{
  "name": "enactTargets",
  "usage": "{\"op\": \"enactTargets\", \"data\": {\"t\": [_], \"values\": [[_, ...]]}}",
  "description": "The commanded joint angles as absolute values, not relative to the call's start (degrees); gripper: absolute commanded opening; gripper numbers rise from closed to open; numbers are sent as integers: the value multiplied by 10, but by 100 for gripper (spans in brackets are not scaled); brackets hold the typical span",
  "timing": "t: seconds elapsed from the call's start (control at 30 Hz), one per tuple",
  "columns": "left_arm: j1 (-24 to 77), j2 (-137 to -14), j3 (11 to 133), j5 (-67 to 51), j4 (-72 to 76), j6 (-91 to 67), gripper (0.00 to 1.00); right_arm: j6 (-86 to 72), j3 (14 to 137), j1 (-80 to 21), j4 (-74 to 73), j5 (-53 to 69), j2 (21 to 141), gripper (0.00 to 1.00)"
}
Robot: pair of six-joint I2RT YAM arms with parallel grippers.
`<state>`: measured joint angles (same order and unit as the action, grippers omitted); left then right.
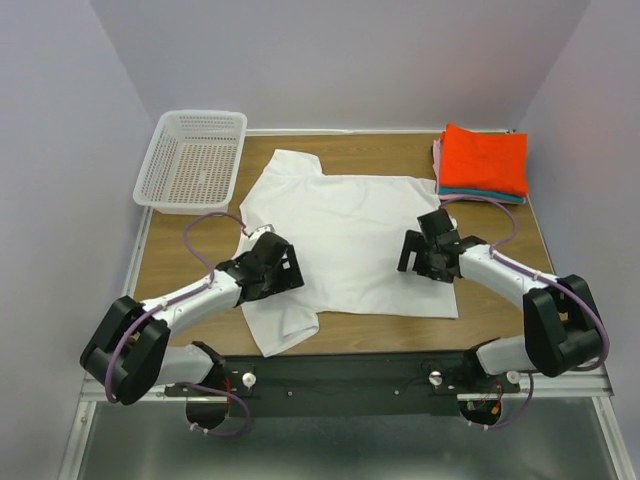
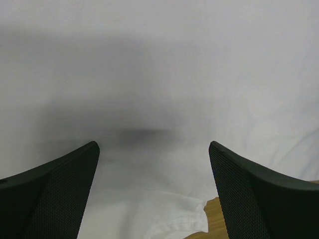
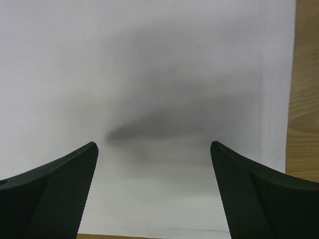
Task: Fold and stack the t-shirts
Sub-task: Flatten the tshirt out
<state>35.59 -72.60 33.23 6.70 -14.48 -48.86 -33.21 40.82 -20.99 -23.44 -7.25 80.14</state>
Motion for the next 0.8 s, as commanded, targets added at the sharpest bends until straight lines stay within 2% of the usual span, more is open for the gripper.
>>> {"op": "enactTargets", "data": {"t": [0.0, 0.2, 0.33, 0.5, 0.63, 0.77], "values": [[352, -695, 352, 167, -278, -523, 98, -345, 403, -212, -252, -114, 783, 100], [352, -666, 358, 133, -272, -526, 98, -340, 419, -211, -258, -84, 765, 100], [353, -629, 362, 130, -315, -545, 98, -333, 422, -211, -266, -64, 711, 100], [366, -569, 328, 66, -322, -552, 98, -339, 410, -211, -269, -71, 662, 100], [425, -526, 320, 59, -378, -619, 98, -331, 406, -211, -272, -62, 657, 100], [560, -528, 298, 28, -372, -751, 98, -330, 403, -210, -272, -60, 667, 100]]}}
